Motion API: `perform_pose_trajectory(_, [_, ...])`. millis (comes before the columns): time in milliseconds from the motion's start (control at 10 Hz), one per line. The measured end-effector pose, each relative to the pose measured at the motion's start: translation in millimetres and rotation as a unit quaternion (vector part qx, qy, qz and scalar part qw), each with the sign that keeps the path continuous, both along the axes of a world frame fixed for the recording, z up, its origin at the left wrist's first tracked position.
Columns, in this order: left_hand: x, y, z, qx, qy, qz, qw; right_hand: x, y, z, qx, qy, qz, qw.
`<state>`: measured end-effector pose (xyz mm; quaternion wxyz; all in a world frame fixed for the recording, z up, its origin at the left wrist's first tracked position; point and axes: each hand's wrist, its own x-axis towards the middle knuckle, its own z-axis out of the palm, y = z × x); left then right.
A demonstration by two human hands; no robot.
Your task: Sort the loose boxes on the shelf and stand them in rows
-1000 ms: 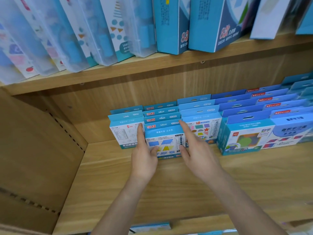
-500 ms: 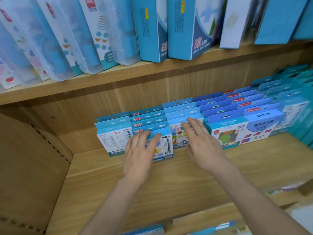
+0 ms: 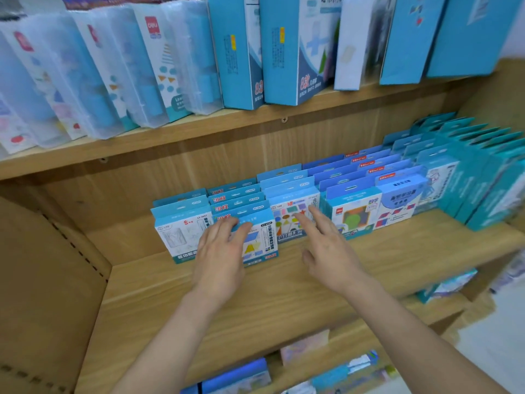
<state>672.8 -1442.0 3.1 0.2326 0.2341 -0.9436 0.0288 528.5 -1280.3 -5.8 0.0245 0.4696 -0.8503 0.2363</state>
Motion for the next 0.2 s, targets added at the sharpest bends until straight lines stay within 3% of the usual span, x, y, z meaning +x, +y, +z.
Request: perform_pose_trajectory(200, [15, 20, -12, 0.031, 0.049, -0.028, 0.998, 19, 40, -16, -0.019, -0.039, -0.045, 0.998])
